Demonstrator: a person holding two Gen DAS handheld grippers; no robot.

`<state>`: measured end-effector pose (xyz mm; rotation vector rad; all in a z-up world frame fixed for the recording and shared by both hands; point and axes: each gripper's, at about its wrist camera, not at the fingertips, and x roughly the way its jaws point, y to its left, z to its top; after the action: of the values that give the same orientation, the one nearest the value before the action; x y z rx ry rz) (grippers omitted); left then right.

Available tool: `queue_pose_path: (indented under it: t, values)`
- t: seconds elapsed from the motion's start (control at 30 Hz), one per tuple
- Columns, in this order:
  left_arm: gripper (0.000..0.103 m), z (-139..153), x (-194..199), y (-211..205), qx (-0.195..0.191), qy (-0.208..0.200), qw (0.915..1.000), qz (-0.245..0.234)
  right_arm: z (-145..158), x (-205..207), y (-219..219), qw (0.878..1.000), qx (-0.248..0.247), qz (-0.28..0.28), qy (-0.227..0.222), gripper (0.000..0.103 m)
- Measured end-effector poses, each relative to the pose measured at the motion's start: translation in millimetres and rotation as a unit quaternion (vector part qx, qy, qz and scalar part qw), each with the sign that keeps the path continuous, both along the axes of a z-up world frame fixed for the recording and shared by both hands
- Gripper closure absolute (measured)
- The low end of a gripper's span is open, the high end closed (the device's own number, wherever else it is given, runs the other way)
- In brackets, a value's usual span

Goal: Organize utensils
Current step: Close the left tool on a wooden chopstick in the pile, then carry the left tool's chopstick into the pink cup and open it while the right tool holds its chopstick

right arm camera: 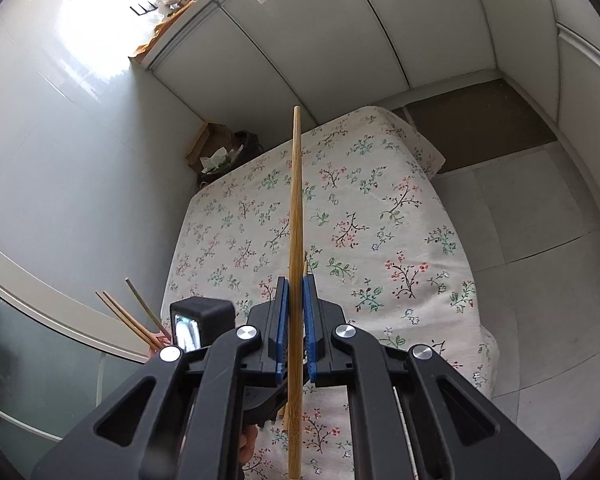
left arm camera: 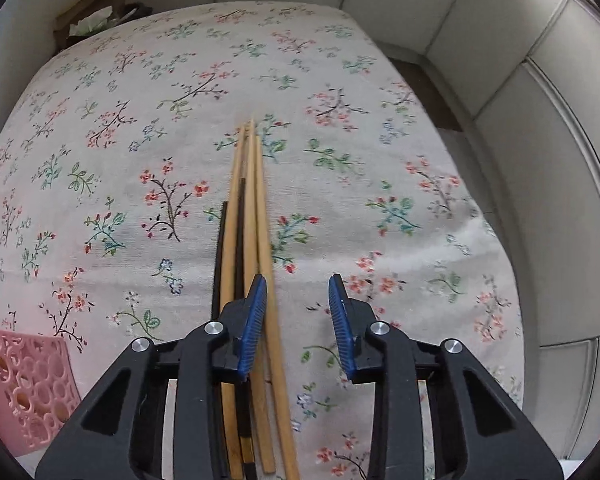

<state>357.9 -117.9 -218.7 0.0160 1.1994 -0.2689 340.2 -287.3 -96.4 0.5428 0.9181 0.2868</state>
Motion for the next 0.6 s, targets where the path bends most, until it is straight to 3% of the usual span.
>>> queue_pose_path:
  t: [0.4,0.43,0.47,0.6]
  values:
    - [0.073,-10.3,19.5,-9.2,0.031,-0.001,0.9995,-0.007,0.4,3.7,-3.0,1.0,0.01,-0.014,-0.004,0.095]
    - [0.077,-10.8,19.8,-10.5,0.035,-0.003,0.9994,-0.007,0.3,3.9,-3.5,1.0,0.01,-0.015,-0.004,0.095]
    - [0.097,-10.8,19.2,-12.2,0.041,-0.007,0.9991,-0.007,0.3,4.0,-3.7,1.0,0.009,-0.017,-0.004,0.095]
    - [0.097,-8.9,17.3,-17.6,0.037,-0.017,0.999,-0.018,1.1,3.2,-6.5,1.0,0.011,-0.021,-0.007,0.095]
